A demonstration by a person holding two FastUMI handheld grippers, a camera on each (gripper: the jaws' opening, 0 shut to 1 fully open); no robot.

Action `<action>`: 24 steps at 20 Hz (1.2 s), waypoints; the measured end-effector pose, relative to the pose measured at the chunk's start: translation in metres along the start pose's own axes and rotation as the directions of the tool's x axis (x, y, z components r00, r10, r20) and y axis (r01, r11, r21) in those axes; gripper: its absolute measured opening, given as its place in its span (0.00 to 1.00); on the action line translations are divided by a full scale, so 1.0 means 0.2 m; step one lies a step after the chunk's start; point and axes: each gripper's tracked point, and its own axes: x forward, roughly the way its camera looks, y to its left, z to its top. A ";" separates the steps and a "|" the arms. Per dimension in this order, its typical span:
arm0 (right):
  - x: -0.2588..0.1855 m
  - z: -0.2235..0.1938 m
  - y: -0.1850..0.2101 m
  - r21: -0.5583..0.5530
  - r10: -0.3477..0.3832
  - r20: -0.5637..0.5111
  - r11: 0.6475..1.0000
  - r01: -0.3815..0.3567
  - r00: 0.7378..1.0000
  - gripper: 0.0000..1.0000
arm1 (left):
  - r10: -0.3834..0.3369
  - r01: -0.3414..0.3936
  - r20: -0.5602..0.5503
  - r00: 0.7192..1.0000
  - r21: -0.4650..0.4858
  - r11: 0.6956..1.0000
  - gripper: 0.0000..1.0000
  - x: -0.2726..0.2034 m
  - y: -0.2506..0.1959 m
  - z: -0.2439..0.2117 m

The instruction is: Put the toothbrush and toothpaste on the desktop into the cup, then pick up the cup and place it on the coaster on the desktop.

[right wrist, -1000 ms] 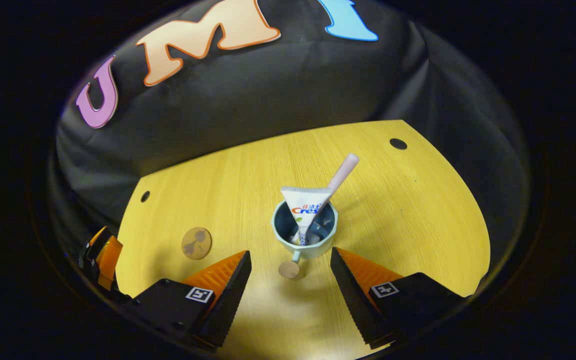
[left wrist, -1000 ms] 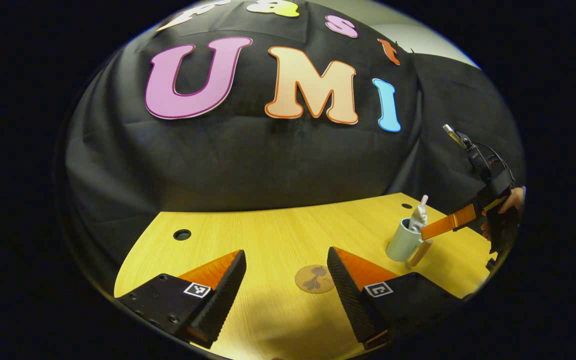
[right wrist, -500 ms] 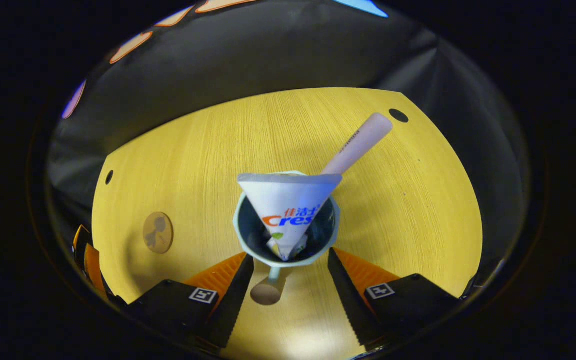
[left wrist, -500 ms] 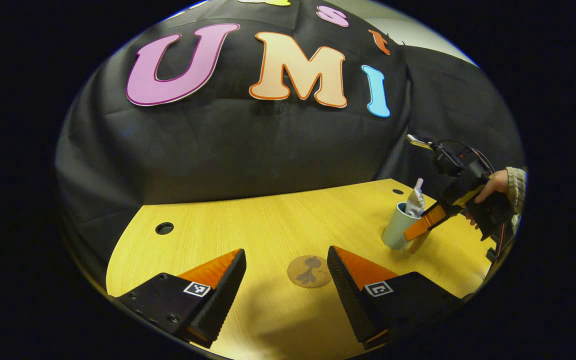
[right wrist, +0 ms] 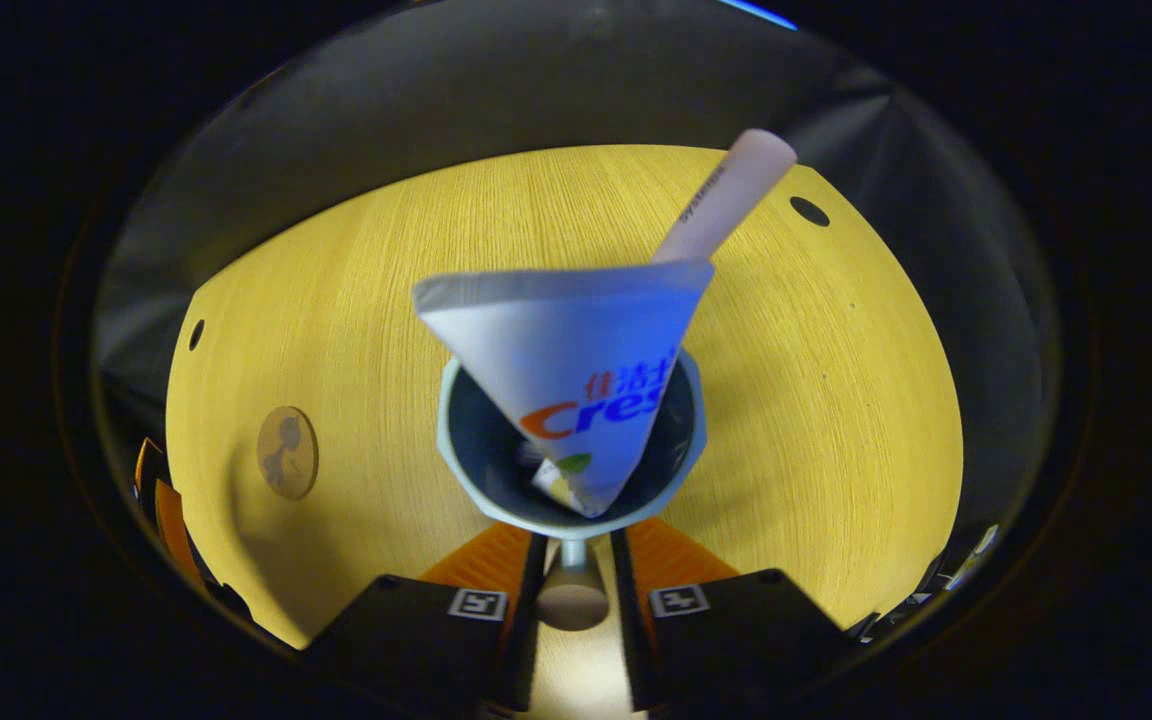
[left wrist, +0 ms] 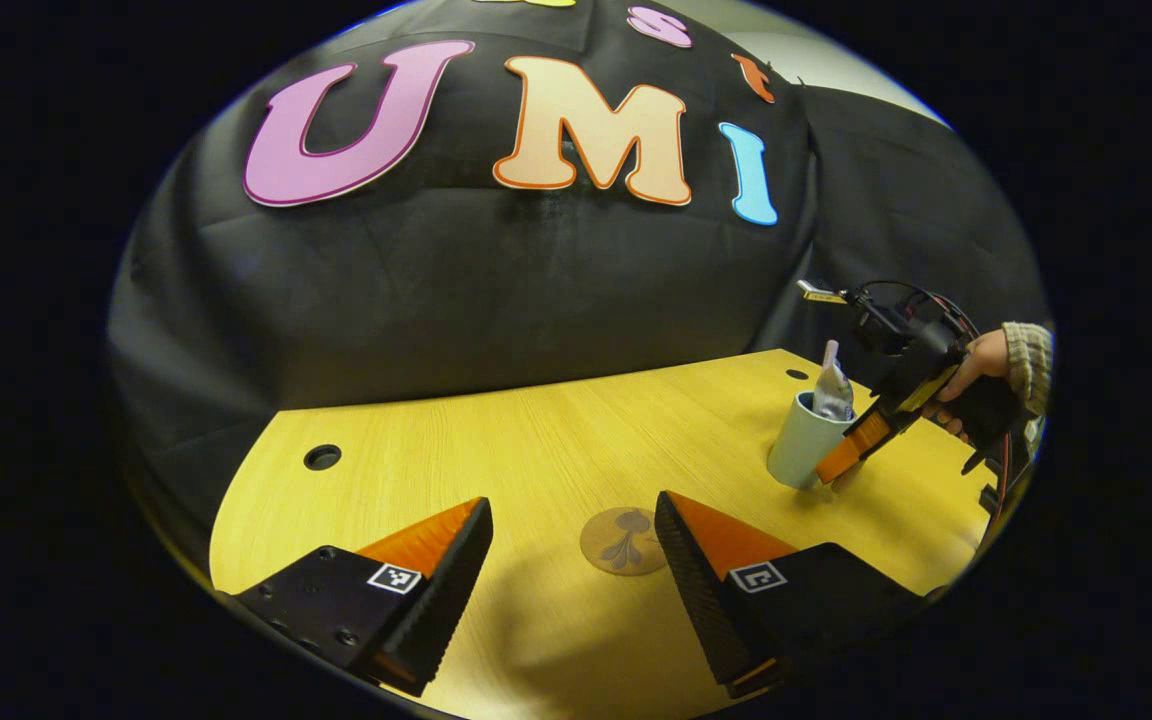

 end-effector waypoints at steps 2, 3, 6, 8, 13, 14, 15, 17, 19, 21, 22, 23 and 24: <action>0.00 0.00 0.00 0.007 -0.002 0.003 1.000 0.002 1.000 0.33 | -0.007 0.007 -0.011 1.000 -0.017 1.000 0.95 0.01 0.00 -0.03; 0.00 0.01 0.00 0.004 -0.006 0.007 1.000 0.006 1.000 0.31 | -0.008 0.008 -0.013 1.000 -0.024 1.000 0.95 0.00 0.00 -0.03; 0.00 0.01 0.00 -0.015 -0.021 0.016 1.000 0.021 1.000 0.28 | -0.008 0.007 -0.018 1.000 -0.039 0.999 0.95 0.01 0.00 -0.04; -0.01 0.01 0.00 -0.038 -0.016 0.027 0.999 0.017 1.000 0.26 | -0.009 0.008 -0.020 1.000 -0.046 0.999 0.95 0.00 0.01 -0.04; -0.03 0.05 0.05 -0.145 0.065 0.060 0.988 -0.056 0.996 0.28 | 0.003 -0.004 -0.023 1.000 -0.061 0.998 0.95 -0.04 0.02 -0.06; -0.03 0.05 0.05 -0.167 0.095 0.066 0.982 -0.082 0.993 0.28 | 0.005 -0.007 -0.024 1.000 -0.065 0.998 0.95 -0.05 0.02 -0.07; -0.03 0.06 0.06 -0.194 0.122 0.068 0.975 -0.107 0.990 0.27 | 0.010 -0.012 -0.026 1.000 -0.068 0.998 0.95 -0.06 0.02 -0.07; 0.00 0.05 0.05 -0.255 0.167 0.073 0.956 -0.143 0.983 0.27 | 0.019 -0.021 -0.033 0.999 -0.077 0.997 0.95 -0.09 0.03 -0.09; 0.03 0.07 0.05 -0.319 0.208 0.064 0.931 -0.178 0.976 0.27 | 0.029 -0.032 -0.033 0.999 -0.084 0.996 0.95 -0.12 0.05 -0.10; 0.00 0.06 0.03 -0.364 0.241 0.038 0.907 -0.212 0.970 0.27 | 0.050 -0.053 -0.043 0.998 -0.083 0.995 0.95 -0.14 0.09 -0.12; 0.00 0.07 0.03 -0.382 0.253 0.028 0.897 -0.224 0.967 0.27 | 0.061 -0.065 -0.044 0.997 -0.081 0.995 0.95 -0.15 0.11 -0.12; -0.01 0.07 0.02 -0.398 0.261 0.019 0.888 -0.232 0.965 0.28 | 0.073 -0.076 -0.044 0.996 -0.078 0.994 0.95 -0.16 0.13 -0.12; -0.01 0.08 0.01 -0.410 0.264 0.010 0.881 -0.237 0.964 0.27 | 0.084 -0.087 -0.044 0.996 -0.075 0.993 0.95 -0.17 0.16 -0.13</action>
